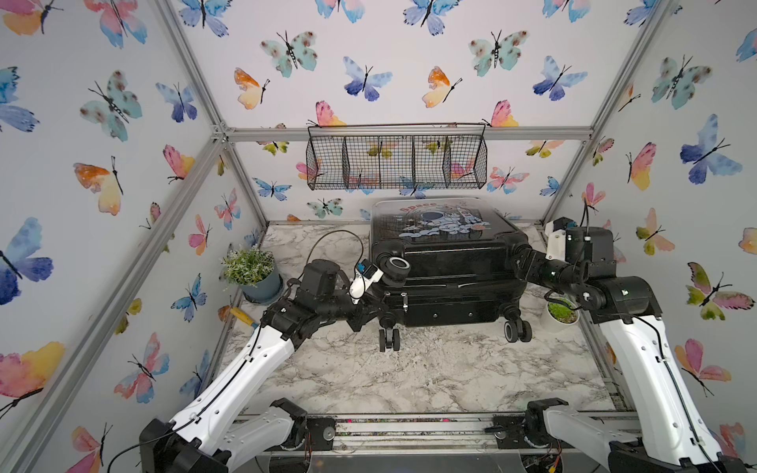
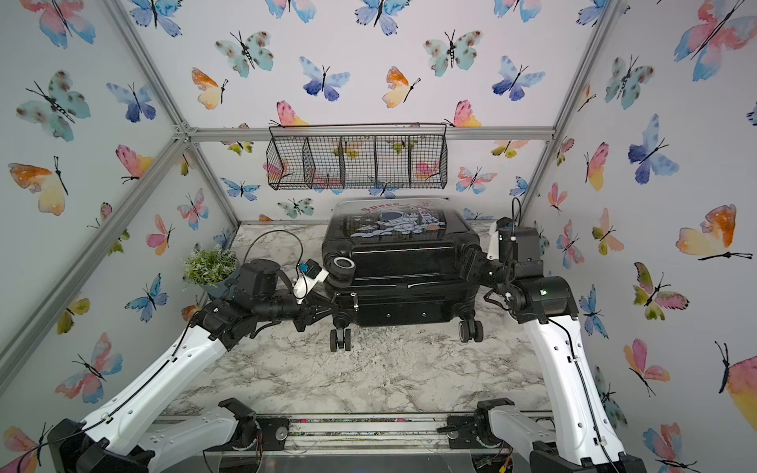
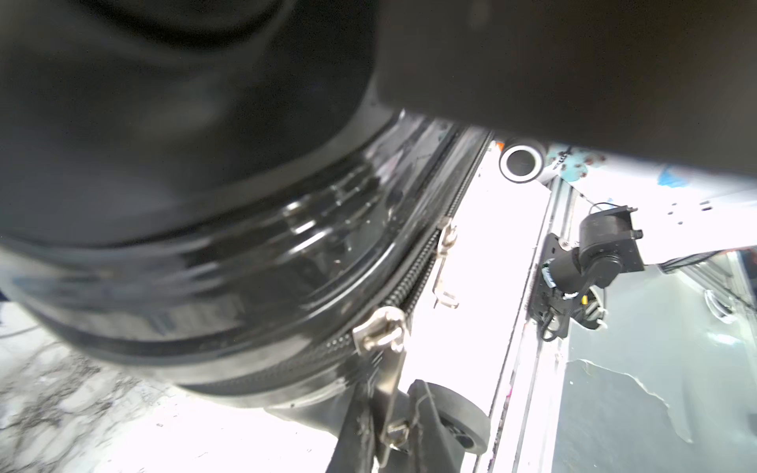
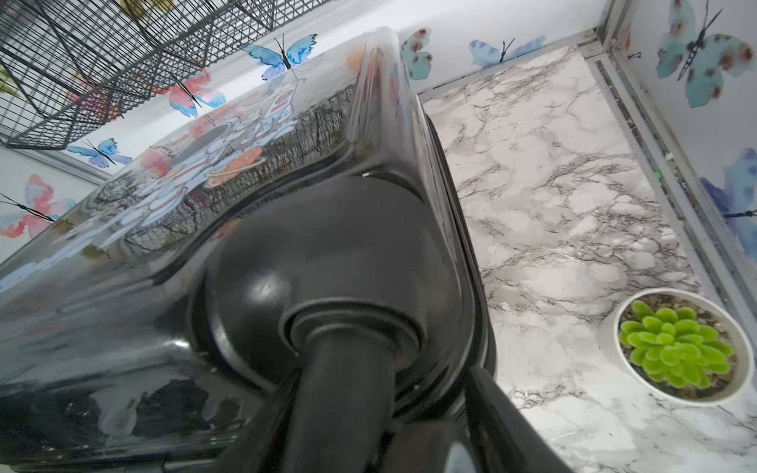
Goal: Close the suitcase zippers
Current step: Zip the zipper on the suitcase, then place the suitcase at the center of the board.
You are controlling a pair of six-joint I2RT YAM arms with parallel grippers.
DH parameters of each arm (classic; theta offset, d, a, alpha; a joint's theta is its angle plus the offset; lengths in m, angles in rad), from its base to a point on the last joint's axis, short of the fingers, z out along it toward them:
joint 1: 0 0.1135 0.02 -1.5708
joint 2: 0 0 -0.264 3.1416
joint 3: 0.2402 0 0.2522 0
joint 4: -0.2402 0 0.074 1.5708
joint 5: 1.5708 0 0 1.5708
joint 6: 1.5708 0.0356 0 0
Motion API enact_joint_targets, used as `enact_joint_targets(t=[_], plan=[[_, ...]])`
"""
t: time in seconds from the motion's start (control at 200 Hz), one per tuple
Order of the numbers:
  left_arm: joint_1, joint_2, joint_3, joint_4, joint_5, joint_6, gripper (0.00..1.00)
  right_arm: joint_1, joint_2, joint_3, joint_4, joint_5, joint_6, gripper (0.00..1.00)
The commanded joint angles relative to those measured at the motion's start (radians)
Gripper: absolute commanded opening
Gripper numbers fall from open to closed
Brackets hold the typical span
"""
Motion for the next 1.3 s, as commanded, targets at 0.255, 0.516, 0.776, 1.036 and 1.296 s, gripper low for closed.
enact_joint_targets(t=[0.255,0.516,0.776,1.036,1.296], plan=[[-0.141,0.023,0.114,0.197,0.040,0.037,0.00,0.023,-0.032,-0.037,0.063,-0.177,0.023,0.03],[-0.152,0.034,0.087,0.277,0.066,-0.015,0.00,0.023,-0.102,-0.210,0.102,-0.196,0.001,0.03],[-0.148,0.035,0.059,0.118,-0.092,0.030,0.11,0.023,-0.130,-0.265,0.124,-0.158,-0.027,0.03],[-0.086,-0.055,-0.044,0.024,-0.204,0.049,0.70,0.023,-0.117,-0.237,0.175,-0.141,-0.015,0.03],[0.056,-0.167,-0.101,-0.082,-0.150,0.076,0.93,0.024,-0.107,-0.264,0.168,-0.138,-0.062,0.03]])
